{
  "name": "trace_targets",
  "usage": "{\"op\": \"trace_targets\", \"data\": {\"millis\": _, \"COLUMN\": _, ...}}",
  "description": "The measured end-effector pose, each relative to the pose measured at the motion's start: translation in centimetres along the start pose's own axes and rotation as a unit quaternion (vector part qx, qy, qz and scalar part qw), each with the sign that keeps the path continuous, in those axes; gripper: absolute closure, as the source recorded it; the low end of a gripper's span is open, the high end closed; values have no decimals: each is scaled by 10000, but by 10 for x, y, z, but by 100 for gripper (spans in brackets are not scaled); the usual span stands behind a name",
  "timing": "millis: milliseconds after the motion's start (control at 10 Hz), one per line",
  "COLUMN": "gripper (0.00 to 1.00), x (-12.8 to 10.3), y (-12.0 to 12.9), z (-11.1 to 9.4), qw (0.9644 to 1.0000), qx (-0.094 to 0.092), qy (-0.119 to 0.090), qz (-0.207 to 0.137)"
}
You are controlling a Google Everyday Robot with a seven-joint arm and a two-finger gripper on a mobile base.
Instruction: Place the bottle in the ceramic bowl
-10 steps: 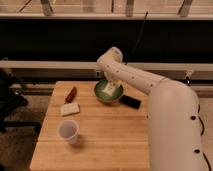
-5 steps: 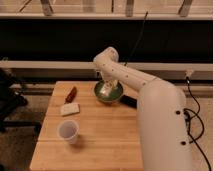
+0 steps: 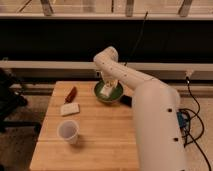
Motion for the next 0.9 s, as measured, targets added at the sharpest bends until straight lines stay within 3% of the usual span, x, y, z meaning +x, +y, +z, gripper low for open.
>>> {"op": "trace_targets", "data": {"millis": 200, "gripper": 21, "x": 1, "y": 1, "z": 0, "qw": 9999, "qx": -45, "qy": -106, "qz": -22}}
{"op": "trace_targets", "data": {"millis": 900, "gripper": 20, "x": 4, "y": 9, "z": -5, "qw": 9997, "qx": -45, "qy": -244, "qz": -50}}
